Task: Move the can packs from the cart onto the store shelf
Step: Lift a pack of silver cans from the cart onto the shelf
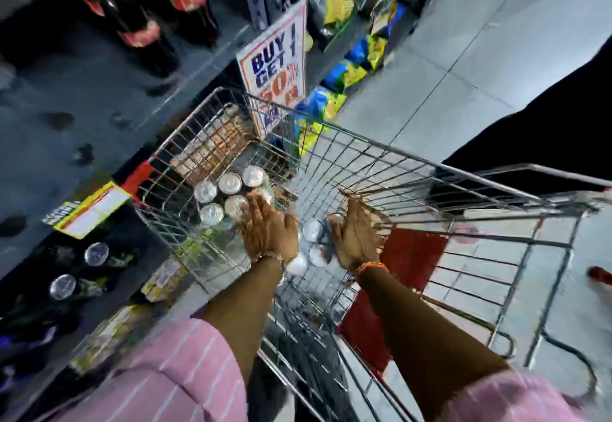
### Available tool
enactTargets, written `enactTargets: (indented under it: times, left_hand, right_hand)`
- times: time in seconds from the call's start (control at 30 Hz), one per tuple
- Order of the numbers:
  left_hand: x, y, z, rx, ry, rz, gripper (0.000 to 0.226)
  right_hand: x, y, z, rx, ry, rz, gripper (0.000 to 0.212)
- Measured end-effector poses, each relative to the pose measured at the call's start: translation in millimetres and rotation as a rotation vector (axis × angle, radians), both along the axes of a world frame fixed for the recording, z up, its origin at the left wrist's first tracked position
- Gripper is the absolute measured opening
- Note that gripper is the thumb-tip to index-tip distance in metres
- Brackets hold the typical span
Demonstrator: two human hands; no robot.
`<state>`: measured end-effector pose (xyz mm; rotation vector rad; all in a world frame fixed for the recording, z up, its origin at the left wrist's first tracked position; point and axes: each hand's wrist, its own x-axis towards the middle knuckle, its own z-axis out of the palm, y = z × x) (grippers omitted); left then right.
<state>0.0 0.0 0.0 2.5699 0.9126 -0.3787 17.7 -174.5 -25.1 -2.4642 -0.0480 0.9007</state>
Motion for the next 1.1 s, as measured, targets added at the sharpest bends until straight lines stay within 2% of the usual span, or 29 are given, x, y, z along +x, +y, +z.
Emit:
enactTargets:
  times: [0.03,0.13,0.2,0.3,0.37,0.47,0.57,0.73,0.93,1.1]
  left_hand:
    - [0,-2,-7,-0.032,0.046,0.045,0.083]
    - [-3,-7,-22,-0.189,0.238,0.207,0.079]
    - [-2,-13,-26,-0.346,0.339,0.317,0.073]
    - [-2,-17,-27,-0.533,0.414,0.371,0.062]
    - [-4,-16,-29,-0.573,0.410,0.442,0.059]
    - [-4,-14,-25,-0.554,0.457,0.490,0.062]
    - [0,-10,-21,-0.586,0.387,0.533,0.060]
    - [3,5,8,-0.480,0.310,0.407,0.063]
    - [-6,31,75,-0.356,0.145,0.298,0.051]
    - [-20,65,159,-0.209,0.010,0.324,0.048]
  right_hand:
    - [-1,0,-5,0.013,0.037,-0.012,0.063]
    - [-4,5,-16,0.094,-0.057,-0.151,0.065]
    - [-7,13,-24,0.136,-0.064,-0.168,0.065]
    - [-13,16,-34,0.155,-0.096,-0.238,0.068]
    - [-15,19,-36,0.137,-0.095,-0.274,0.071]
    - [-8,27,-35,0.077,-0.078,-0.313,0.070]
    - [-3,26,-30,0.094,-0.059,-0.302,0.066]
    - [-1,33,-3,0.109,-0.065,-0.362,0.050]
    - [2,60,80,0.102,-0.190,-0.327,0.051]
    - [4,101,172,0.109,-0.344,-0.188,0.052]
